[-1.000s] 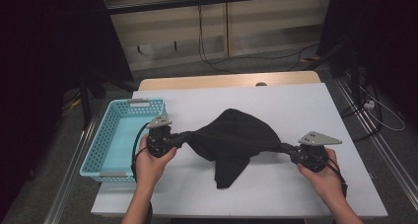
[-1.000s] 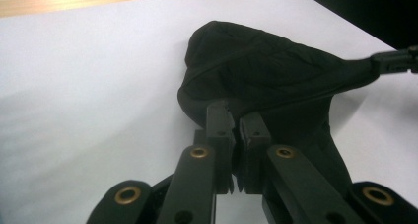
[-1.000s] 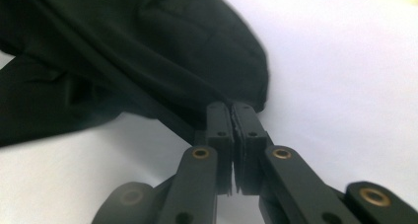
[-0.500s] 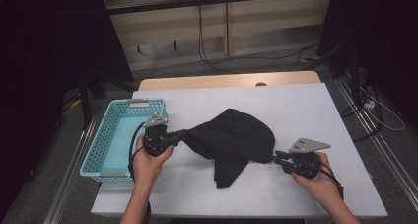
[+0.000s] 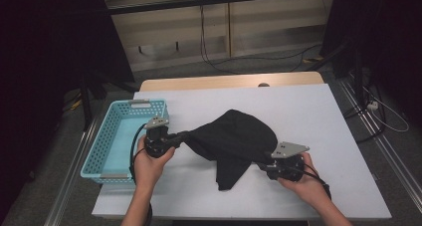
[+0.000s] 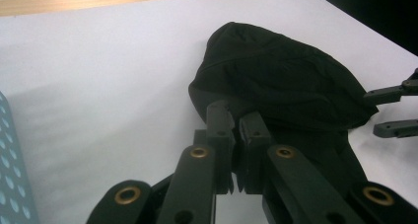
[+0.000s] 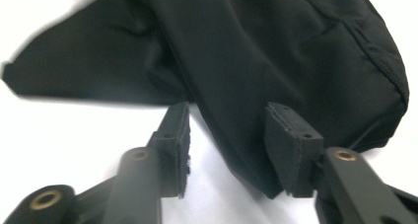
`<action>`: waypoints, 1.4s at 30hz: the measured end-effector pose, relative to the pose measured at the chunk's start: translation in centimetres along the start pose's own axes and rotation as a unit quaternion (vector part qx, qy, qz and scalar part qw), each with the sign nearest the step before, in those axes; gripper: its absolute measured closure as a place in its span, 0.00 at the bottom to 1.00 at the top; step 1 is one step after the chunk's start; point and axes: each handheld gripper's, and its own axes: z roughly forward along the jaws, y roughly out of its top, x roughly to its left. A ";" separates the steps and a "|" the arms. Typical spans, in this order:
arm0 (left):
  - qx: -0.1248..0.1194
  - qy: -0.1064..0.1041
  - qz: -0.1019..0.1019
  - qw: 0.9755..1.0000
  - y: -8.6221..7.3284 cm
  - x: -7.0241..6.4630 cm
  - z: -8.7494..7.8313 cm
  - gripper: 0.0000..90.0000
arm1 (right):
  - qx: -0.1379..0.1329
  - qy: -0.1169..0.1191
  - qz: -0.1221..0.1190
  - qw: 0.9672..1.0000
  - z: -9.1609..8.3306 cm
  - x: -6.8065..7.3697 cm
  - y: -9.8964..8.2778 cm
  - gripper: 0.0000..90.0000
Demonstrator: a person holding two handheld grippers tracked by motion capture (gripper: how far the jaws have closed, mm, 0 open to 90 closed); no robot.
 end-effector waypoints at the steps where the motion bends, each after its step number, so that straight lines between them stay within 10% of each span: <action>1: -0.001 0.000 0.000 1.000 0.0 0.0 0.0 0.95 | 0.009 -0.001 -0.005 1.000 0.2 0.0 -0.1 0.58; 9: -0.002 0.002 0.000 1.000 -0.1 0.1 0.0 0.96 | 0.017 0.003 0.011 1.000 0.7 -0.5 -0.6 0.57; 25: -0.007 -0.006 0.004 1.000 0.2 -0.1 -0.4 0.96 | 0.017 -0.027 0.042 0.999 0.7 -1.0 -0.5 0.99; 42: -0.015 -0.019 0.013 1.000 0.5 -0.6 -0.2 0.96 | -0.095 -0.064 0.086 0.990 -3.7 -3.1 0.7 0.99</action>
